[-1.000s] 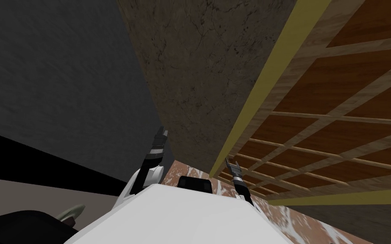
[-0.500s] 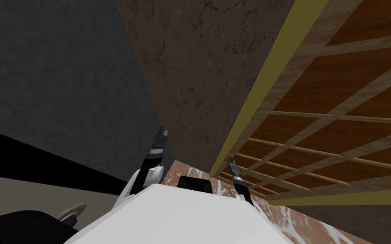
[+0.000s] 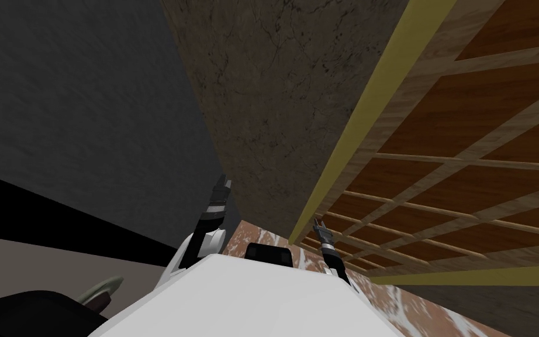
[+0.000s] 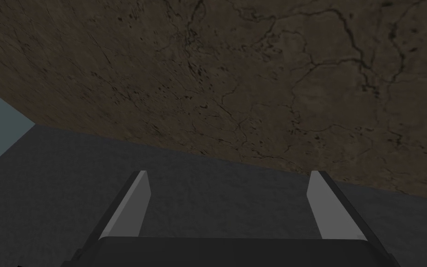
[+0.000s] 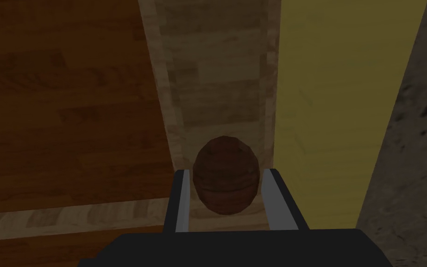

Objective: Pull the door open

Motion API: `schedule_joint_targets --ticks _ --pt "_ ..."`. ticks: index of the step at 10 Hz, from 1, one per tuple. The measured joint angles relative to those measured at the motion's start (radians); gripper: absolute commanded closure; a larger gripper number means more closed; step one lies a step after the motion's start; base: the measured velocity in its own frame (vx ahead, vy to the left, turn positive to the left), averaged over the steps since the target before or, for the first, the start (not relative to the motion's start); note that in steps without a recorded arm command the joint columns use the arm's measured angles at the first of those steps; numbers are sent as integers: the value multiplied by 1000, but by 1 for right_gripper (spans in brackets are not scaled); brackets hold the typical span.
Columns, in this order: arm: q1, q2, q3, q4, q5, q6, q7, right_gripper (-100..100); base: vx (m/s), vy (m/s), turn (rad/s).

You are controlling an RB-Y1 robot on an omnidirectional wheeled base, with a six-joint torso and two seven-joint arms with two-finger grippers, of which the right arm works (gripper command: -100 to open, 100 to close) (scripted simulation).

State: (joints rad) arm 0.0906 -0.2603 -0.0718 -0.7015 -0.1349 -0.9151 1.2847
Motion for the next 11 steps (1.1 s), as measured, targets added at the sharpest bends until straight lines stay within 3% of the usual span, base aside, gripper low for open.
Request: schedule_joint_targets --ticks 11 --pt "-3 -4 14 -5 -34 3 -271 100 -21 -8 25"
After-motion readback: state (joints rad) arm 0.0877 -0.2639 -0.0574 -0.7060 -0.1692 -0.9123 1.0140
